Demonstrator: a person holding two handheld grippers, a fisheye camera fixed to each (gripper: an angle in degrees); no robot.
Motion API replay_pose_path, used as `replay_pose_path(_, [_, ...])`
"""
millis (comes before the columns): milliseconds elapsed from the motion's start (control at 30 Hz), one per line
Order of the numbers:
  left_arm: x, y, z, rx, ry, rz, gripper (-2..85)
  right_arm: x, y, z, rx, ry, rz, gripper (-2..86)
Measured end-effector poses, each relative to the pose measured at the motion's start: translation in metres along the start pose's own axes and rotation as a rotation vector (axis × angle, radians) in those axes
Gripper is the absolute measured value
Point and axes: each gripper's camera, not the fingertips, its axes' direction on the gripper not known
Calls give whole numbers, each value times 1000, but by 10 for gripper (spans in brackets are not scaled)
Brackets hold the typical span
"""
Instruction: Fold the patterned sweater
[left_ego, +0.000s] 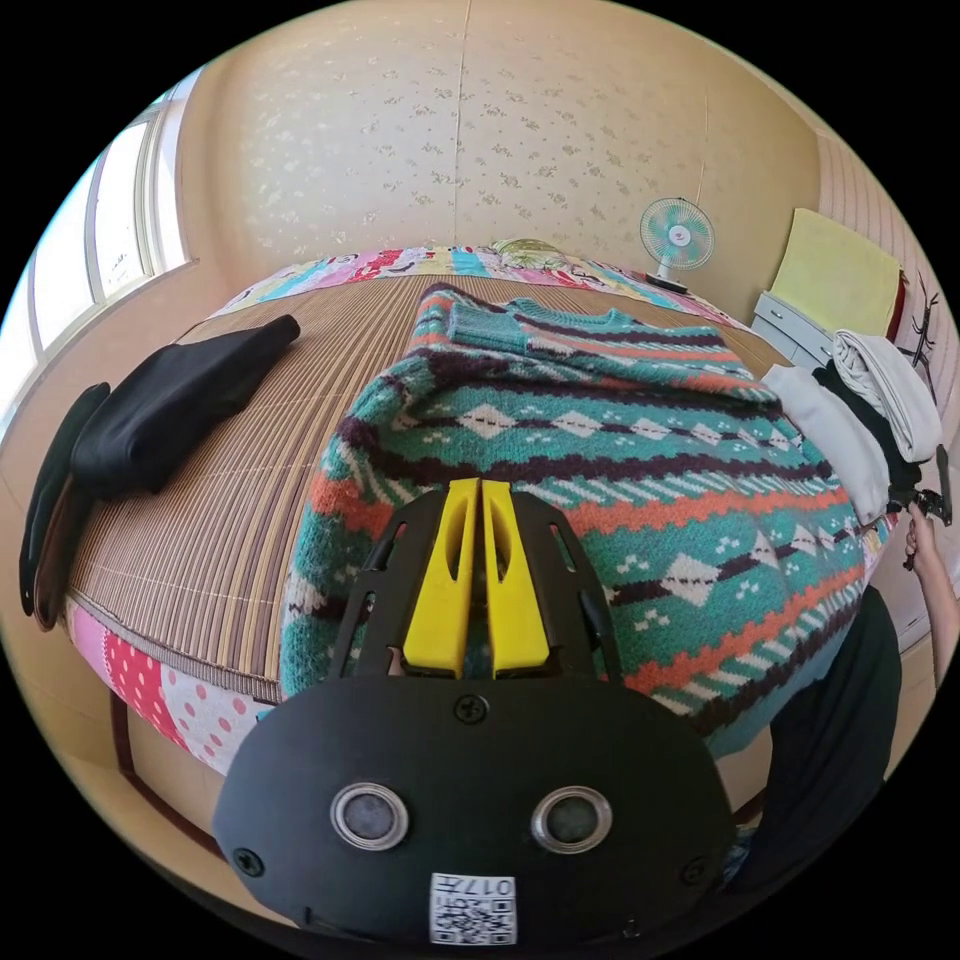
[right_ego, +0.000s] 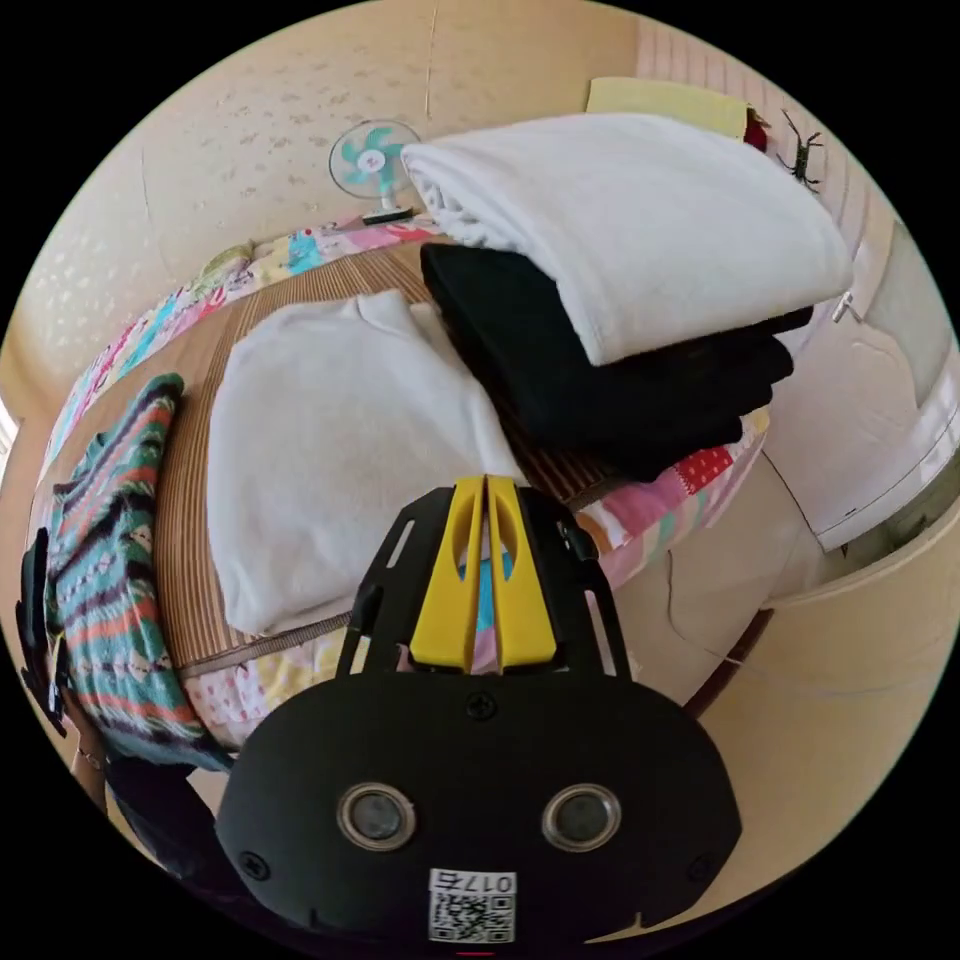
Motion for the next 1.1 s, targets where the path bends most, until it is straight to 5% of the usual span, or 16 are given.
replay_pose_path(167, [5, 6, 2, 2, 0, 0, -10, -7, -13, -25, -36, 59, 110, 7])
replay_pose_path(400, [15, 15, 4, 1, -8, 3, -10, -103, 98, -106, 382, -295, -43, 12])
replay_pose_path(567, [23, 20, 5, 0, -13, 4, -10, -193, 142, -72, 273, -393, -258, 31])
replay_pose_path(700, [31, 25, 5, -1, -20, 7, -10, -252, 158, -27, 218, -246, -488, 54])
replay_pose_path(867, [40, 31, 4, 0, -27, 9, -10, -241, 166, -17, 295, -258, -483, 51])
replay_pose_path(1100, [53, 38, 2, 0, -30, 9, -10, -176, 145, 17, 254, -601, -256, 32])
